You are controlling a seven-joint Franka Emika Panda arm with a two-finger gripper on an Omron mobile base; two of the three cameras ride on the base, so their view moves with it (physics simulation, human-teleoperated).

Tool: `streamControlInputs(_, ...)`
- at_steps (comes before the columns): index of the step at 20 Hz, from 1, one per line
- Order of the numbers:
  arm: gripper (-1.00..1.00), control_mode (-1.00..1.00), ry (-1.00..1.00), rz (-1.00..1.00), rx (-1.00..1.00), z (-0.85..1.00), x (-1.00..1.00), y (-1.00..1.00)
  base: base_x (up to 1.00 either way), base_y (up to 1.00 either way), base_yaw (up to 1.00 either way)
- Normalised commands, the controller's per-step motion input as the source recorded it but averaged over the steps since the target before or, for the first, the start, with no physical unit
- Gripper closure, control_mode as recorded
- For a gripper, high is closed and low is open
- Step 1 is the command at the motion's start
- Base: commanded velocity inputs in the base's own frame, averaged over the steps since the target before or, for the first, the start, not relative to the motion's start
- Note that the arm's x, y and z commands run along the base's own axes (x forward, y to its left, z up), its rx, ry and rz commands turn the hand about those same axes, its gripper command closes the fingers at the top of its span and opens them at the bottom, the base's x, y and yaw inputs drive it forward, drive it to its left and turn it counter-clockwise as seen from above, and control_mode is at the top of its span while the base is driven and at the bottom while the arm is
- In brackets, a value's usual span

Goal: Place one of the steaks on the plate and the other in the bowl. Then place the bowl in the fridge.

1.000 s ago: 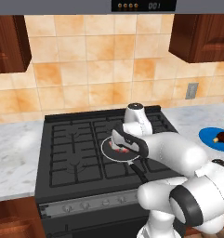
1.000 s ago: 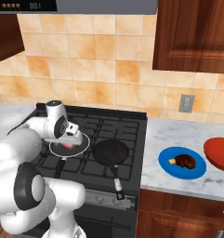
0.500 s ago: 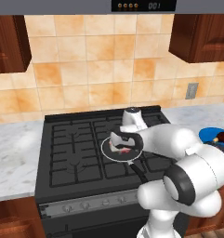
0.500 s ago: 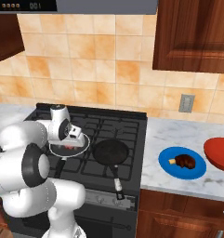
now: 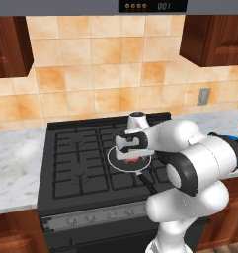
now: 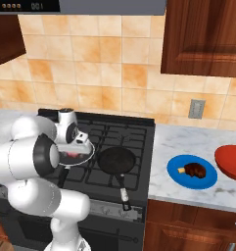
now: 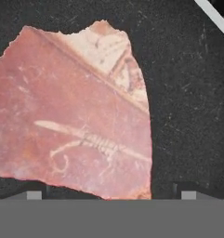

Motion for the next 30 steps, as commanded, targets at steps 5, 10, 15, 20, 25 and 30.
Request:
streamControlInputs(5,-1.00,-1.00,0.01,0.00,0.00,-0.13,0.16,0.02,0.00,0.00,0.00)
streamControlInputs(10,-1.00,-1.00,0.00,0.00,-0.01,-0.22,0.02,0.07,0.00,0.00,0.00)
streamControlInputs(15,1.00,-1.00,-0.05,0.00,0.00,0.00,0.11,0.00,0.00,0.00,0.00)
streamControlInputs(20,1.00,-1.00,-0.02,0.00,0.00,0.00,0.05,0.00,0.00,0.00,0.00)
streamControlInputs(25,1.00,-1.00,-0.01,-0.02,0.00,0.14,-0.13,0.00,0.00,0.00,0.00)
streamControlInputs(30,1.00,-1.00,-0.03,-0.07,0.00,0.64,-0.80,0.00,0.00,0.00,0.00)
